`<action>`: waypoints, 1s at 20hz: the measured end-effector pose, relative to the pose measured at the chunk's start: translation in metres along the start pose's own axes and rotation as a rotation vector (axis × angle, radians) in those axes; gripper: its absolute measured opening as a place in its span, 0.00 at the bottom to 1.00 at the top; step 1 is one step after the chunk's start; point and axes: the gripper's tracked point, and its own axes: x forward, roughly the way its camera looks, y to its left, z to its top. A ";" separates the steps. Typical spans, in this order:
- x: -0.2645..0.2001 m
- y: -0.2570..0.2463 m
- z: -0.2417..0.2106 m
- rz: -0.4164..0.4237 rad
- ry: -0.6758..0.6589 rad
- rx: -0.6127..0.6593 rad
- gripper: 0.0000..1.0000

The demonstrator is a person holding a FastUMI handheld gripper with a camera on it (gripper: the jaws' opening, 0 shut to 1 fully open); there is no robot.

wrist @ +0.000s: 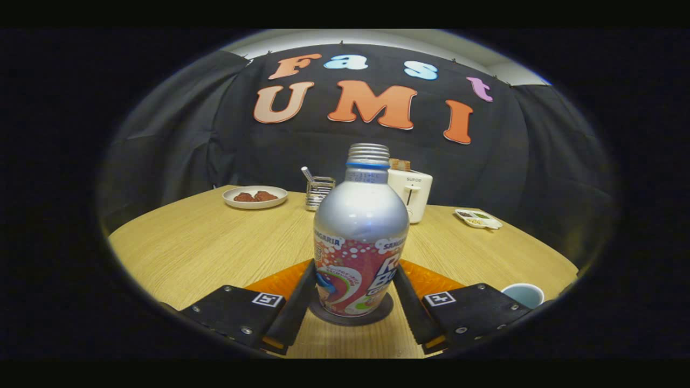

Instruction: Take the bottle from table, then pour the juice into the cup, finally place the bottle on the coaster

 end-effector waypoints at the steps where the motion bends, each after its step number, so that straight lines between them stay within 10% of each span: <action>1: -0.004 0.000 0.001 -0.005 -0.009 0.008 0.82; 5: -0.020 -0.001 0.003 -0.006 -0.041 0.042 0.97; 20: -0.177 0.006 0.041 0.028 -0.227 0.207 0.97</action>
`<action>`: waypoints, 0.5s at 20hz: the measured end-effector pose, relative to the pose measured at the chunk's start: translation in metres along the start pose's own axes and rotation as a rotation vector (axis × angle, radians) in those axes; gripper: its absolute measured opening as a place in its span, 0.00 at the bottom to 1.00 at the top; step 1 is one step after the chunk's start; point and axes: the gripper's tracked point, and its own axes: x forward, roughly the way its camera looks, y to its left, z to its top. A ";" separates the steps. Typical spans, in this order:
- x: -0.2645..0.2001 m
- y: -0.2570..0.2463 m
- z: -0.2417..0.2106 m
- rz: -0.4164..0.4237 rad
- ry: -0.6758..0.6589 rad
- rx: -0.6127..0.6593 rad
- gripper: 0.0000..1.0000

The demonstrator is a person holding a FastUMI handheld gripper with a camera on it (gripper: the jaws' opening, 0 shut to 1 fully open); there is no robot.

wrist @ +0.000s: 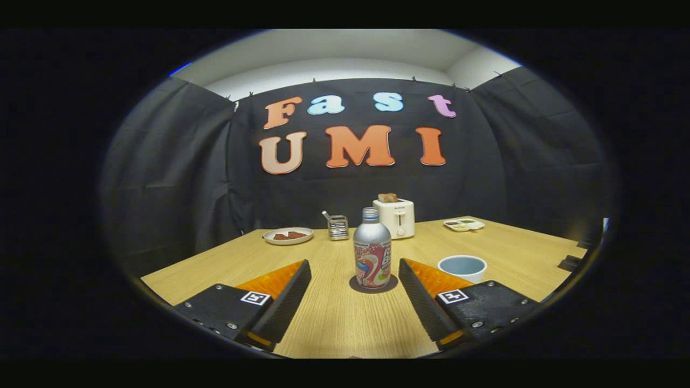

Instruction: Take the bottle from table, then pour the juice into the cup, finally place the bottle on the coaster

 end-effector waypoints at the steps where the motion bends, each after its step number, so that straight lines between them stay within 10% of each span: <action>1: -0.009 0.004 0.007 0.000 -0.001 -0.006 0.97; 10: -0.064 0.025 0.069 0.008 -0.084 -0.082 0.97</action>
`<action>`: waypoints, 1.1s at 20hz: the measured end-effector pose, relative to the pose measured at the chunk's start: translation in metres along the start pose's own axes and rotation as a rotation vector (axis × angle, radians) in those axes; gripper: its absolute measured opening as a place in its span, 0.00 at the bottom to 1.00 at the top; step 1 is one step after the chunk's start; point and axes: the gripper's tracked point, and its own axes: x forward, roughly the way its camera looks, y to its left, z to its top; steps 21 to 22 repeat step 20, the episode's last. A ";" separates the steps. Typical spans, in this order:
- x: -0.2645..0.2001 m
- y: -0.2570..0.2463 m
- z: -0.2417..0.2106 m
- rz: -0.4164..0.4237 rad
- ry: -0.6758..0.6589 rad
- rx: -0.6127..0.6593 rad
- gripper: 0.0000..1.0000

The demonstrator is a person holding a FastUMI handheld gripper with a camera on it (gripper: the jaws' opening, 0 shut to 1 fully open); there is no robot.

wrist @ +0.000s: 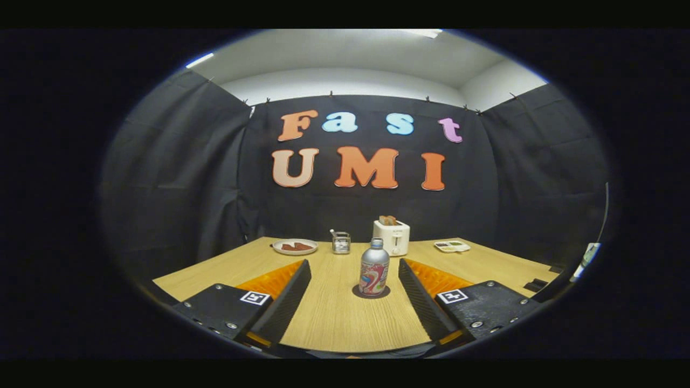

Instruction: Take the bottle from table, then pour the juice into the cup, finally place the bottle on the coaster

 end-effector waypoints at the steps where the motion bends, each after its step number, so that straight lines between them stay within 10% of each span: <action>1: -0.003 -0.003 0.007 -0.008 -0.011 -0.003 0.97; 22: -0.044 -0.002 0.061 0.002 -0.112 0.006 0.97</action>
